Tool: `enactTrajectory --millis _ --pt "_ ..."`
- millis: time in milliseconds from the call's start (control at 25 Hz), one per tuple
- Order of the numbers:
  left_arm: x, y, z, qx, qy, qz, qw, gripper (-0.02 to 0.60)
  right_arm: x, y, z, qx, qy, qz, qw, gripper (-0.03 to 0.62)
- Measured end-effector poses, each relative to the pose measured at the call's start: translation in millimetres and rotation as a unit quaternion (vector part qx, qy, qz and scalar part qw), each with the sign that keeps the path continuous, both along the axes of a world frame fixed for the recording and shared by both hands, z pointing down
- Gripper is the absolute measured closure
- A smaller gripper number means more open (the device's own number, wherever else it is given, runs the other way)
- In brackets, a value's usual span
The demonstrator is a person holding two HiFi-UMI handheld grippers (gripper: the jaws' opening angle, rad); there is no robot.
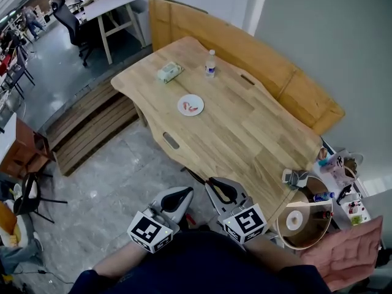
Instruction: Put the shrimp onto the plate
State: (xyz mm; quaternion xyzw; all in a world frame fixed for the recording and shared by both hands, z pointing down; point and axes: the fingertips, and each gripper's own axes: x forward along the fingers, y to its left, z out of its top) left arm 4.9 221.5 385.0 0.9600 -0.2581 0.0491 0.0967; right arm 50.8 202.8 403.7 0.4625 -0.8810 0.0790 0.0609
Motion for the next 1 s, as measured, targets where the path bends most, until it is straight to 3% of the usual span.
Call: enactTrajectory --millis 560,1000 --pt "-6.7 -156.3 4.2 -0.008 0.005 0.048 0.9988 0.577 -14.1 -144.6 9.3 -0.024 -0.002 0.040 0.999 0.542" --pt "-19.8 -238.1 -6.3 -0.002 0.005 0.089 0.9960 0.577 -20.1 -227.2 7.7 -0.037 0.001 0.091 0.995 0.542"
